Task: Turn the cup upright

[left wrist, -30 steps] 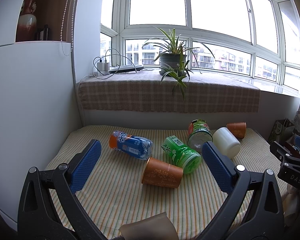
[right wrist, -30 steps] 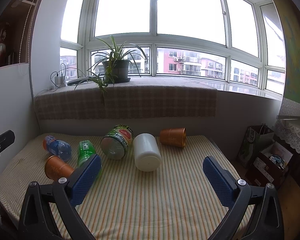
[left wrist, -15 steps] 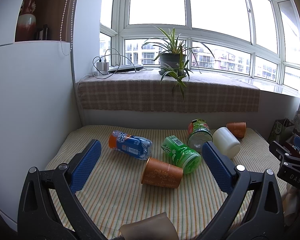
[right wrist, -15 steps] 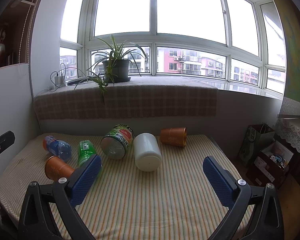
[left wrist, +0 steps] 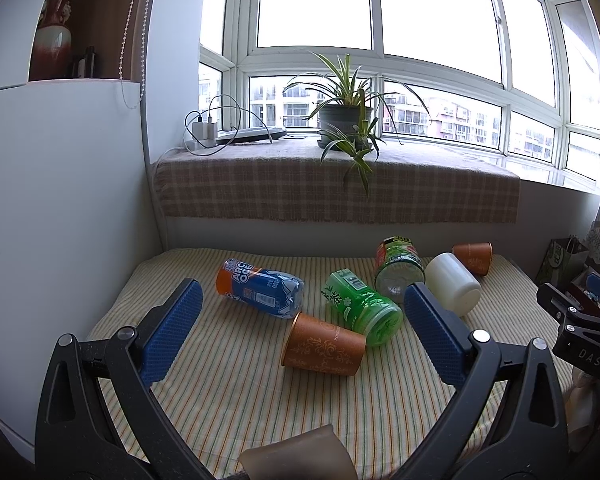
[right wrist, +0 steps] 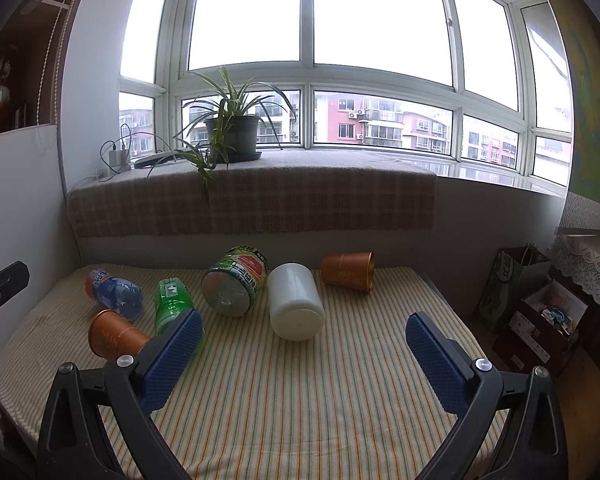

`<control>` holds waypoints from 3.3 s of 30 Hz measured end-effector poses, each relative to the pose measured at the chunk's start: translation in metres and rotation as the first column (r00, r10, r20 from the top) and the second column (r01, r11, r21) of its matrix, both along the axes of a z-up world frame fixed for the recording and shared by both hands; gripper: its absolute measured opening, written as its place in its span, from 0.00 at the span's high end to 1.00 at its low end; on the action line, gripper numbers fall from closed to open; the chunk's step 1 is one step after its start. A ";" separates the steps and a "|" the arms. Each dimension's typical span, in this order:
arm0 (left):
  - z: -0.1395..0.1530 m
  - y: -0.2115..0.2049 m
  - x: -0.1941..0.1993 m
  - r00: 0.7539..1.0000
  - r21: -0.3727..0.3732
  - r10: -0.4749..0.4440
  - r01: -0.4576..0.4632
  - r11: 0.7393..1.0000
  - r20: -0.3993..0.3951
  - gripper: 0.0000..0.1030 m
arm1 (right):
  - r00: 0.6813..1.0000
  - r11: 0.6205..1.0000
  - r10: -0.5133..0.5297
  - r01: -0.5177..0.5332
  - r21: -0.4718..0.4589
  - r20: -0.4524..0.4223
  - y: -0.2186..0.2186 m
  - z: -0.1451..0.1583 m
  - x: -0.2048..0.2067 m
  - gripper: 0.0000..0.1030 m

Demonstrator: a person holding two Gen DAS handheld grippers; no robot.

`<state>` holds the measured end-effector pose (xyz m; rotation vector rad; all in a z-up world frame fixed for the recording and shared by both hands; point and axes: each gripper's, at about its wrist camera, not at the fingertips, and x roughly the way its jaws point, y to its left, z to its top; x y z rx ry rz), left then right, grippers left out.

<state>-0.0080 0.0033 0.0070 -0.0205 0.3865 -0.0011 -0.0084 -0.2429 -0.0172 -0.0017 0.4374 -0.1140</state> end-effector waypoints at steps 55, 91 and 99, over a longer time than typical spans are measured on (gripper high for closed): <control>-0.053 0.133 -0.015 0.942 -0.012 0.258 -0.267 0.964 -0.214 0.01 | 0.697 0.754 0.562 -0.653 -0.070 -0.444 0.210 -0.048 0.209 0.00; -0.062 0.163 -0.036 0.915 -0.045 0.319 -0.340 0.940 -0.249 0.01 | 0.466 0.616 0.484 -0.783 -0.090 -0.741 0.300 -0.108 0.279 0.31; -0.059 0.156 -0.038 0.921 -0.039 0.310 -0.328 0.944 -0.236 0.01 | 0.520 0.660 0.550 -0.750 -0.041 -0.653 0.276 -0.071 0.268 0.33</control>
